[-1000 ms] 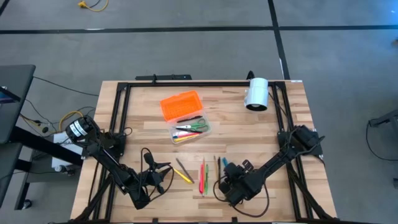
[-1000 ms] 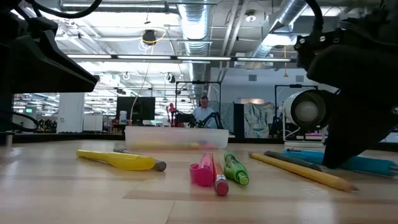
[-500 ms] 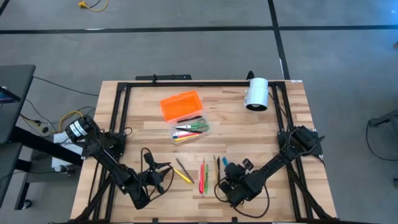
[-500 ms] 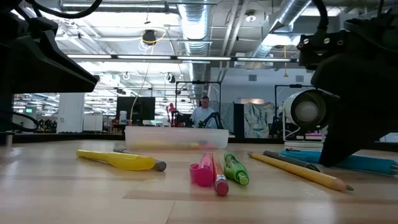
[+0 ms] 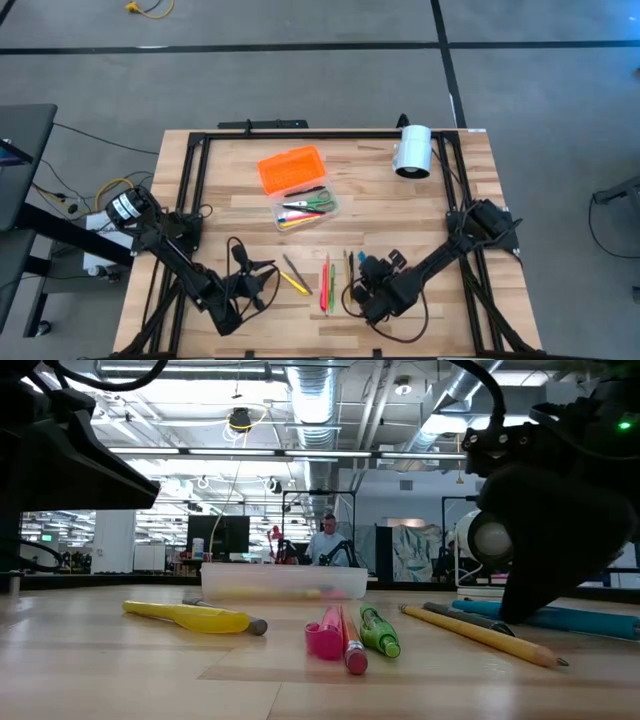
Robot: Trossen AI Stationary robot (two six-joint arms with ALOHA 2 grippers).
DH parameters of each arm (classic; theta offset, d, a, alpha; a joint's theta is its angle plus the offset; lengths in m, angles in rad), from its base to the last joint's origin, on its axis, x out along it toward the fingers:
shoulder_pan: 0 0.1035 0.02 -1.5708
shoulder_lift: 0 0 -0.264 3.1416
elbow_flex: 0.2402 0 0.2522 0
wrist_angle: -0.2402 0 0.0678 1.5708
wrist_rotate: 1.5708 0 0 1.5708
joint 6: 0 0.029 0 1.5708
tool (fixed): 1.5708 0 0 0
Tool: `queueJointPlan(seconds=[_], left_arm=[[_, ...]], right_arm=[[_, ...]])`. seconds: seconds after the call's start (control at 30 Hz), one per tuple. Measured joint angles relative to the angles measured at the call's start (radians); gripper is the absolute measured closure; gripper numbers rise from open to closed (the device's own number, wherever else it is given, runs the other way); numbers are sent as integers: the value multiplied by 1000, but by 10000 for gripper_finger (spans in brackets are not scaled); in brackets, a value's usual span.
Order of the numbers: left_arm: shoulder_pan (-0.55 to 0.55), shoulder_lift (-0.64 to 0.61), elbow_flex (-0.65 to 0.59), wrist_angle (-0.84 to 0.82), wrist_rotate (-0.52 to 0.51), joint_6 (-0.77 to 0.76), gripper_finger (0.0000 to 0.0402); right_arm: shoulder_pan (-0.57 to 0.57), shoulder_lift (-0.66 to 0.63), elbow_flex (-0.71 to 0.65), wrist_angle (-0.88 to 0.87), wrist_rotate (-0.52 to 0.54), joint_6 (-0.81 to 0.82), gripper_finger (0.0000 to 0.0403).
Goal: Pick & place school supplies into a supply box
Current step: Put the blue pen into the supply box
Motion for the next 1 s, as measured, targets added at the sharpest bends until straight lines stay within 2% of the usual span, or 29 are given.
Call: queueJointPlan(seconds=[0.17, 0.7, 1.0], left_arm=[[16, 0, -19, 6, 10, -13, 314], [21, 0, -26, 19, 10, -24, 314], [21, 0, -26, 18, 9, -16, 314]], right_arm=[[-9, -8, -46, 50, -7, 1, 293], [47, -11, -50, 31, -13, 5, 359], [93, -8, -54, -50, -10, 106, 361]])
